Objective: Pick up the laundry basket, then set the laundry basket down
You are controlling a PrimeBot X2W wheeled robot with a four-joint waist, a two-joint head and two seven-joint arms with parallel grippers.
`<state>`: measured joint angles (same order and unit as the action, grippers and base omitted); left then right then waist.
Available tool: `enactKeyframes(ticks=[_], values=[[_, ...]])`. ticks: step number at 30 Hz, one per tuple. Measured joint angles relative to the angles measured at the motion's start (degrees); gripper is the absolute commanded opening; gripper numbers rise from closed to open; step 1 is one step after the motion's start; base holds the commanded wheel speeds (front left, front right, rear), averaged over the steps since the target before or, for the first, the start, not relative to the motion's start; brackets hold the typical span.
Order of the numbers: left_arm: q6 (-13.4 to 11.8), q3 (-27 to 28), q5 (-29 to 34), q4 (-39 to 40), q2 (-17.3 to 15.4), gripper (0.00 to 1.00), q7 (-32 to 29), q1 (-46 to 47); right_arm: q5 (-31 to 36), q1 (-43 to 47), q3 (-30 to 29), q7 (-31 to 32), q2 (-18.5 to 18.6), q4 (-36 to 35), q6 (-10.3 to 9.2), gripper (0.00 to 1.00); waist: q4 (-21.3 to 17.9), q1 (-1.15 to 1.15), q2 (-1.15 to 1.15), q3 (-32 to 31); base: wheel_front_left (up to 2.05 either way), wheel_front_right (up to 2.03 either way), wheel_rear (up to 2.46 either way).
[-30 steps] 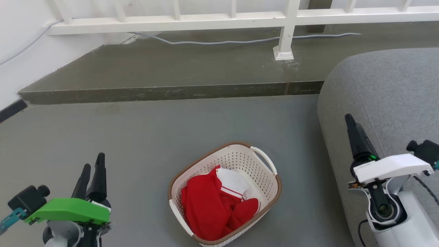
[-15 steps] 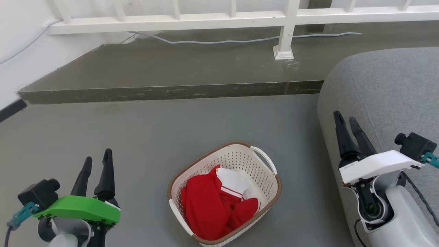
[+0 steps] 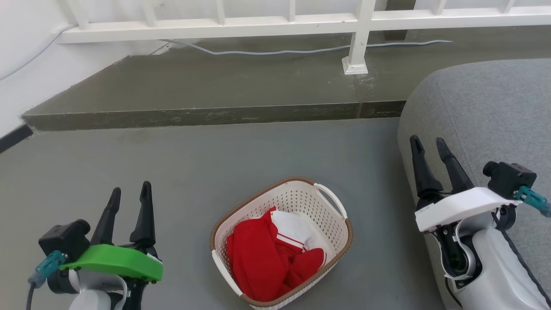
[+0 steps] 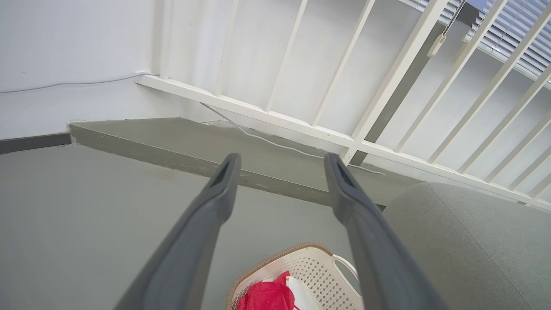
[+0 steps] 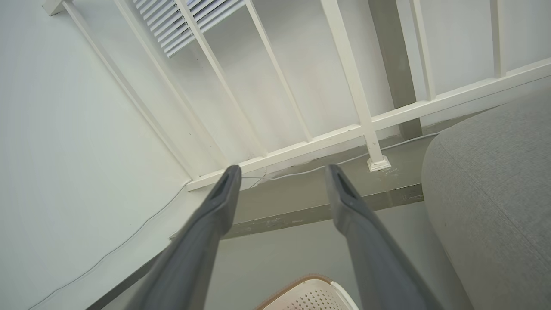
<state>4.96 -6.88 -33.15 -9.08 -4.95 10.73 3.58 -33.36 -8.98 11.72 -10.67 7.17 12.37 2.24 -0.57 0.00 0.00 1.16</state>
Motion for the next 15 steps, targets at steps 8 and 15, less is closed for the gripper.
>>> enactKeyframes(ticks=[8, 15], values=[[0.08, -0.34, 6.33, 0.51, 0.08, 1.0, 1.54, 0.04, 6.57, -0.42, 1.4, -1.49, -0.09, -0.19, -0.6, 1.0, -0.13, 0.0, 0.0, 0.07, 0.0, 0.0, 0.0], [0.15, -0.58, 11.27, 0.79, 0.16, 1.0, 3.04, 0.13, 12.15, -1.21, 2.24, -3.01, -0.15, -0.34, -0.6, 1.0, -0.33, 0.0, 0.0, 0.04, 0.0, 0.0, 0.0]])
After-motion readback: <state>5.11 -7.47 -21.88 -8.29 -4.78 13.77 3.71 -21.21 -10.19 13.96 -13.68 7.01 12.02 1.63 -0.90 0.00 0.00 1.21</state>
